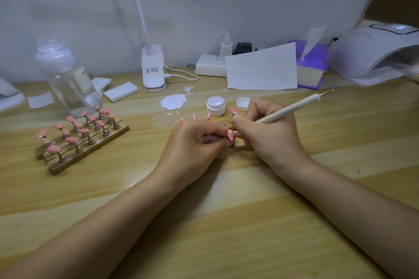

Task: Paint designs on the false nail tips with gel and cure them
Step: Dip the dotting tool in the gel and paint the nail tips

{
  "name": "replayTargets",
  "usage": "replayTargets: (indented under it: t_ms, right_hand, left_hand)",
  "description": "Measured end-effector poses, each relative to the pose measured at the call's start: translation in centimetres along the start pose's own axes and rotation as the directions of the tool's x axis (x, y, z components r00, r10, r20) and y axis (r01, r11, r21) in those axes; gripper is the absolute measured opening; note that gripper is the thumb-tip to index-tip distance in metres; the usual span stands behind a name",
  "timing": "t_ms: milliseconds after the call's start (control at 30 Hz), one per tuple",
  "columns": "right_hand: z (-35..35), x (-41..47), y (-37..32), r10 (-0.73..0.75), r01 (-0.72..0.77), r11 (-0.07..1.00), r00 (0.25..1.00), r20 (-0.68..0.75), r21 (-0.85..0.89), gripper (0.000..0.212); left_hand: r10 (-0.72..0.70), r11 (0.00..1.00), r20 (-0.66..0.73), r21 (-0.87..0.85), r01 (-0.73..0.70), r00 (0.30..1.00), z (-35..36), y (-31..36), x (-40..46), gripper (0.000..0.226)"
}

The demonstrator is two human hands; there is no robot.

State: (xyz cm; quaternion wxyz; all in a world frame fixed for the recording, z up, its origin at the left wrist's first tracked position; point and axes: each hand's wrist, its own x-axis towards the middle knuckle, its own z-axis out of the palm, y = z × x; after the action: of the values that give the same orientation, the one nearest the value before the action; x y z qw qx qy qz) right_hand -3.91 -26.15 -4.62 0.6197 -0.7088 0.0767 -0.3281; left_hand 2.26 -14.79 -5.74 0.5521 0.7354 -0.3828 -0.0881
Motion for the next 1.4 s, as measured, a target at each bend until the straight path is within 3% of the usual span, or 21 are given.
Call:
replayTargets:
  t_ms: [600,833,1400]
  right_hand:
    - [0.09,0.02,-0.29,0.011,-0.012,1.000,1.000,0.029,0.020,0.042]
    - [0.21,-0.01,-0.31,-0.003,0.002,1.000,1.000,0.026,0.023,0.042]
    - [0.16,-0.04,-0.36,0.008,-0.008,1.000,1.000,0.015,0.007,0.041]
  left_hand:
    - [0.005,0.999,-0.002,0.034,-0.005,1.000,-0.08,0.30,-0.09,0.029]
    - [0.022,0.997,-0.011,0.070,-0.021,1.000,-0.12,0.10,-0.05,0.020]
    - [0.021,1.000,0.011,0.023,-0.021,1.000,-0.02,0.46,-0.15,0.025]
